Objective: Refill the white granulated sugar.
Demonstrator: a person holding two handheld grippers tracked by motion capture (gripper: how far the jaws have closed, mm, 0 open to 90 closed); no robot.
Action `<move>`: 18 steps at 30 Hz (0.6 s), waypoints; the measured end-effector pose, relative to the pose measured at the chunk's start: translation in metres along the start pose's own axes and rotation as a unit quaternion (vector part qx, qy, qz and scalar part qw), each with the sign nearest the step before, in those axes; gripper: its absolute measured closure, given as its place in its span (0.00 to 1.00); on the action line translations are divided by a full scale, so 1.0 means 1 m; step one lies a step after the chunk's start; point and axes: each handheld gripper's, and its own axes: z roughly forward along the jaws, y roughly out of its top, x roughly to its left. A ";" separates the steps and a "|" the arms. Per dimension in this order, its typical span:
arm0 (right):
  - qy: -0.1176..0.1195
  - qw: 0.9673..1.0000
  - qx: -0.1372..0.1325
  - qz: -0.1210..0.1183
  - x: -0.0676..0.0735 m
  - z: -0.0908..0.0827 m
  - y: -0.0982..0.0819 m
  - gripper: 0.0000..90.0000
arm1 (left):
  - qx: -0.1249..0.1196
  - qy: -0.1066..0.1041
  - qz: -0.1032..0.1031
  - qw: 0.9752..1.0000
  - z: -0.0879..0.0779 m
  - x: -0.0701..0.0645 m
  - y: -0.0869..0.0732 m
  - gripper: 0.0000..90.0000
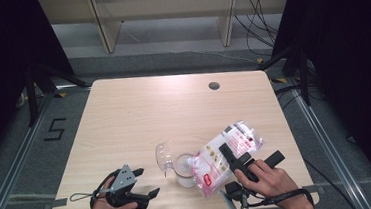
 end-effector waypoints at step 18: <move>0.002 1.000 -0.001 0.001 0.001 0.000 -0.001 0.73 | -0.002 -0.001 -0.015 1.000 0.000 -0.002 0.000 0.18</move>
